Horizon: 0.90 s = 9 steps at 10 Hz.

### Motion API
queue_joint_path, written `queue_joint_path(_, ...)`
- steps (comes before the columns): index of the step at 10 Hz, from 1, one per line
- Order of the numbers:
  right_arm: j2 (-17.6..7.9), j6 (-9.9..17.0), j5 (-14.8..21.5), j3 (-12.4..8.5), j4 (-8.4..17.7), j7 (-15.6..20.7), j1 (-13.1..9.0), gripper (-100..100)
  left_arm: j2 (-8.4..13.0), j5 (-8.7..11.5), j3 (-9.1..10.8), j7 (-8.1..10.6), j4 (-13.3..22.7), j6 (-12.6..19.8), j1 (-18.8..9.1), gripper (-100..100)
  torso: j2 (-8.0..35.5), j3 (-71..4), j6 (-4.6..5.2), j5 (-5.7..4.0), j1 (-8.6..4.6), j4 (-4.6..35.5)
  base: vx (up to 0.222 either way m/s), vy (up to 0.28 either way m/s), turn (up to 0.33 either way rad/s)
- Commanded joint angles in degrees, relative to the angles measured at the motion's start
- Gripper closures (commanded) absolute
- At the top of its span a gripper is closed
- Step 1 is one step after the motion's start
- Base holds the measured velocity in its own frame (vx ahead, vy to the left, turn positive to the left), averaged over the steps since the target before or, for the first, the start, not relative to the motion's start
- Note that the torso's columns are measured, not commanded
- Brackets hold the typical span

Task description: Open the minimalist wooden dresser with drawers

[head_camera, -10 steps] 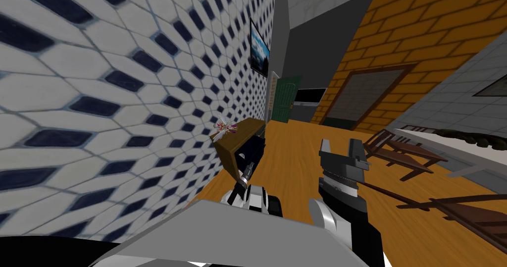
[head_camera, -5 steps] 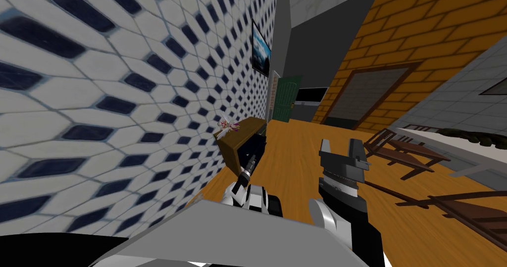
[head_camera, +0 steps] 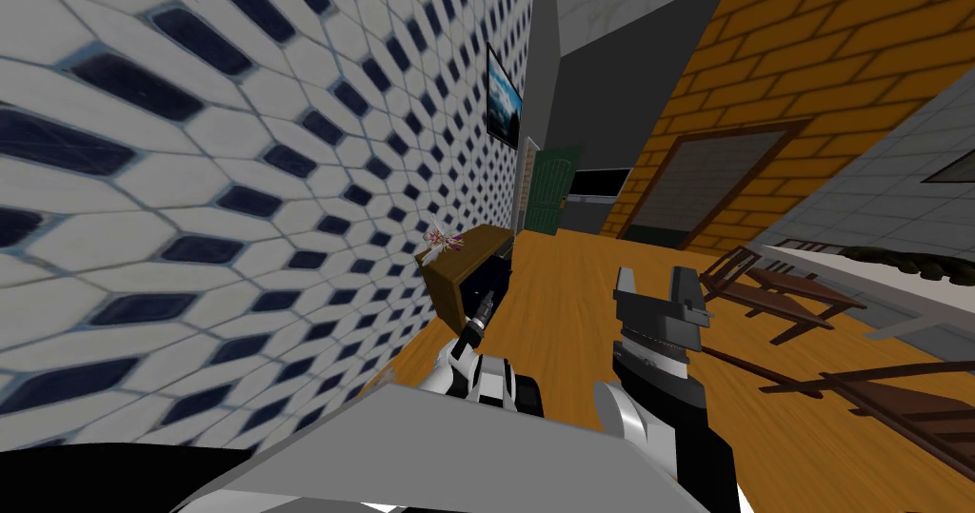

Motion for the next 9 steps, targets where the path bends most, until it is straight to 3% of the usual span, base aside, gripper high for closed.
queue_joint_path(1,0.0,0.0,0.0,0.0,0.0,0.0,0.0,0,-0.8,0.0,0.90,-0.01,-1.0,3.6,-2.5,-100,0.2,0.1,-0.01,0.02,0.07,0.1,-0.074,0.026,0.014)
queue_joint_path(3,0.0,0.0,0.0,0.0,0.0,0.0,0.0,0,-0.6,0.0,0.73,-0.06,-1.7,4.2,-1.9,-100,0.5,0.3,-0.06,-0.01,0.07,0.2,-0.028,0.013,-0.003)
queue_joint_path(4,0.0,0.0,0.0,0.0,0.0,0.0,0.0,0,-0.6,0.0,0.77,-0.03,-1.4,4.1,-2.0,0,0.4,0.2,-0.08,-0.03,0.01,0.2,0.006,-0.002,-0.009)
queue_joint_path(9,0.0,0.0,0.0,0.0,0.0,0.0,0.0,0,-0.6,0.0,0.76,-0.03,-1.2,4.4,-1.9,0,0.2,0.1,-0.02,0.00,0.03,0.1,0.001,0.000,-0.001)
